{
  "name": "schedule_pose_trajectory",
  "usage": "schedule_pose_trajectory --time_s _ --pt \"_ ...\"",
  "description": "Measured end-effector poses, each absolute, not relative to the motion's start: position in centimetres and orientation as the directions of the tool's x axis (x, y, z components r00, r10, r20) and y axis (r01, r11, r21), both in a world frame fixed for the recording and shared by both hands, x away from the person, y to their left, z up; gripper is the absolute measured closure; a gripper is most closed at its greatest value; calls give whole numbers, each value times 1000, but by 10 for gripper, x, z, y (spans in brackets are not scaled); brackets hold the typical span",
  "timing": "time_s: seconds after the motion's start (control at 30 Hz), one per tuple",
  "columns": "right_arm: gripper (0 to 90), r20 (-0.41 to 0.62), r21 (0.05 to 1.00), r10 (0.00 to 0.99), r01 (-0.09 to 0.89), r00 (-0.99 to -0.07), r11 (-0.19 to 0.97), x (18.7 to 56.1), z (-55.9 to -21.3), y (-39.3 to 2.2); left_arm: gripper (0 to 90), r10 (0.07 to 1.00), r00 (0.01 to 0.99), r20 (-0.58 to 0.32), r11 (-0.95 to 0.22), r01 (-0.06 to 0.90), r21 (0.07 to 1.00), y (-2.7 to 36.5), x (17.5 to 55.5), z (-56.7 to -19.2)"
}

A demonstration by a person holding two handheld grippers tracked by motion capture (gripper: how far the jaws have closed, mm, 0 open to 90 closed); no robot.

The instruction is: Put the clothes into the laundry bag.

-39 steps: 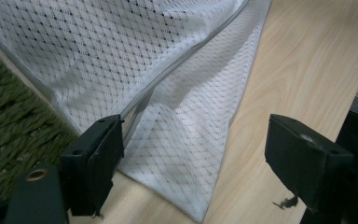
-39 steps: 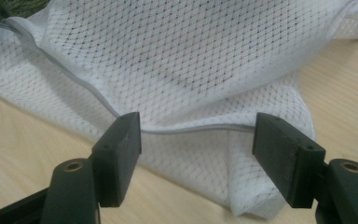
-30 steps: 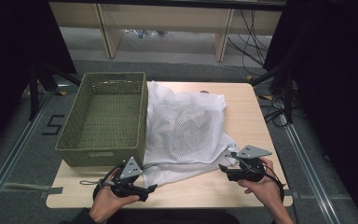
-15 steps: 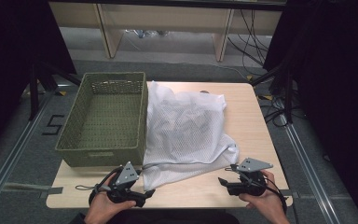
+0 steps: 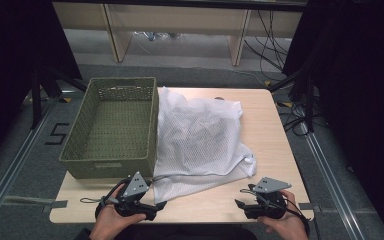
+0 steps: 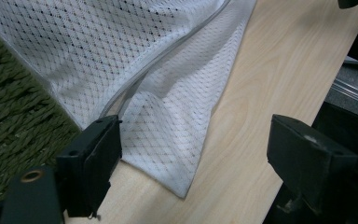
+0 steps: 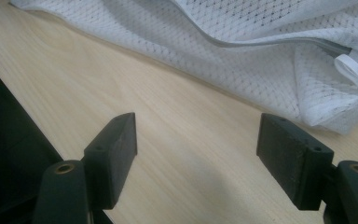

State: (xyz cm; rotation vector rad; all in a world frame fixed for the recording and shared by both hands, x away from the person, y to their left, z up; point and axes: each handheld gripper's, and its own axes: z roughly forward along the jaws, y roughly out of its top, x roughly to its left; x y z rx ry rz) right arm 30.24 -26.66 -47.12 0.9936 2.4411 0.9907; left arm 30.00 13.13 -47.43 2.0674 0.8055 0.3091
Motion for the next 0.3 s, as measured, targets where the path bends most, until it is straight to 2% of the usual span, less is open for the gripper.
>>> schedule_pose_trajectory --time_s 0.1,0.3 --pt "300 -39 705 718 490 -695 512 302 -470 -267 181 637 769 -43 -447 415 792 132 301 -473" --pt "300 -28 703 719 497 -694 508 302 -471 -267 181 637 770 -50 -445 420 791 130 302 -474"
